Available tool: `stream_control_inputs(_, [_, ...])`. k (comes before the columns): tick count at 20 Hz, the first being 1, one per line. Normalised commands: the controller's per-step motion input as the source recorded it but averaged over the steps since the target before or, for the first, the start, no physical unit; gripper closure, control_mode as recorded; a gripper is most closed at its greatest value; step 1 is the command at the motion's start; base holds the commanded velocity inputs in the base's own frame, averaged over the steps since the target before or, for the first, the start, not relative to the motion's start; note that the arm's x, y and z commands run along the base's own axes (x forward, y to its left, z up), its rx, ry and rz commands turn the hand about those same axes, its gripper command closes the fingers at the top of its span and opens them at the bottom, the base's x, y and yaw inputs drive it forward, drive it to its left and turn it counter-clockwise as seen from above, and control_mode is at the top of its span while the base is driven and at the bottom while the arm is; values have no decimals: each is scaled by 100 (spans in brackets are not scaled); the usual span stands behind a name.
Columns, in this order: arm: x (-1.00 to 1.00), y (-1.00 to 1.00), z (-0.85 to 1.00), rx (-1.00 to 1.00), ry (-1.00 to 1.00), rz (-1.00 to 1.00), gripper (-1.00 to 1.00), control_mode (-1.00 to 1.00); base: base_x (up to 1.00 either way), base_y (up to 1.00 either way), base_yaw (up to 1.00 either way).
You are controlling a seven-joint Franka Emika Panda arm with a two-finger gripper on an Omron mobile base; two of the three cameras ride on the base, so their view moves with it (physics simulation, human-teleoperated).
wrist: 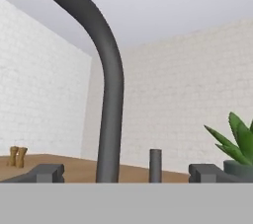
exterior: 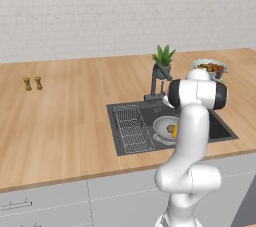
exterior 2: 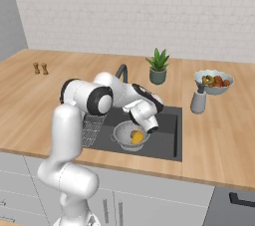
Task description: Put the colander in the sink, put the mango, kiwi in the colander, and turn on the sink faucet and pour water over the colander.
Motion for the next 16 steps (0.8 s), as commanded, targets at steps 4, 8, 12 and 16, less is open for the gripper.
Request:
stream_control_inputs(4, [31, 0, -18, -3, 0, 0, -100, -100, 0, 0, 0])
stream_control_inputs(8, [31, 0, -19, -3, 0, 0, -100, -100, 0, 0, 0])
stream_control_inputs(12, [31, 0, -26, -6, 4, 0, -100, -100, 0, 0, 0])
stream_control_inputs(16, [39, 0, -28, -5, 8, 0, -100, -100, 0, 0, 0])
